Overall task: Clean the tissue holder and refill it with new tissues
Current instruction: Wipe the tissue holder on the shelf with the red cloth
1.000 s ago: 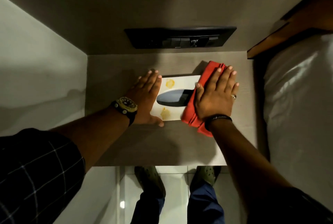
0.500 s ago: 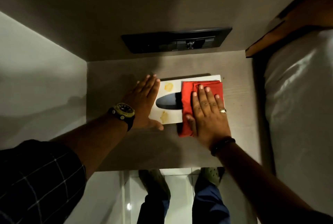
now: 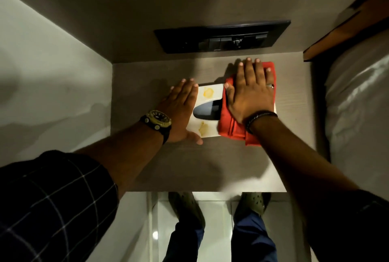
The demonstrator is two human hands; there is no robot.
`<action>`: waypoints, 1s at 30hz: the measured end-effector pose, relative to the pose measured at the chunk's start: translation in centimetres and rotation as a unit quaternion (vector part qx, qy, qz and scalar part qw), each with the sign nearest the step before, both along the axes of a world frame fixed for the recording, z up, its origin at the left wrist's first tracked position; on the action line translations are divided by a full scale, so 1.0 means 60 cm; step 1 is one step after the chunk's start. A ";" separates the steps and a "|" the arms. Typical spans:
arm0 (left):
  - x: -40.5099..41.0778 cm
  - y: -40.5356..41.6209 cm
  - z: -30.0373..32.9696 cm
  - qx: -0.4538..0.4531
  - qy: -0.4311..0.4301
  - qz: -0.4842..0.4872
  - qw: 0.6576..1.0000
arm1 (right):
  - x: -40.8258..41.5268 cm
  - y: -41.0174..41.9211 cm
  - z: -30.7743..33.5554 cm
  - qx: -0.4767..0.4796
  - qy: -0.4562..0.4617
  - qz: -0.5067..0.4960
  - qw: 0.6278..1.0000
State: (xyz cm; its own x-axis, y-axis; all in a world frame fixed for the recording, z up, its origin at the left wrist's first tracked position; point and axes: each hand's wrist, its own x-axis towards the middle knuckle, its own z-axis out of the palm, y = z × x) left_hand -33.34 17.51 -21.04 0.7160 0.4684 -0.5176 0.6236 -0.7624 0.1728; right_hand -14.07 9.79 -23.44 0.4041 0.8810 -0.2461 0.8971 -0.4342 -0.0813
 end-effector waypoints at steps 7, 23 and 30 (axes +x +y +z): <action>0.001 -0.002 0.004 0.010 0.003 -0.037 0.999 | -0.013 -0.095 0.002 -0.004 0.013 0.097 0.995; -0.007 0.005 -0.002 0.009 -0.002 -0.038 0.999 | 0.001 -0.097 0.006 0.030 0.021 0.084 0.996; -0.008 0.003 -0.007 0.021 -0.008 -0.043 0.999 | 0.006 -0.106 -0.007 0.067 0.020 -0.083 0.994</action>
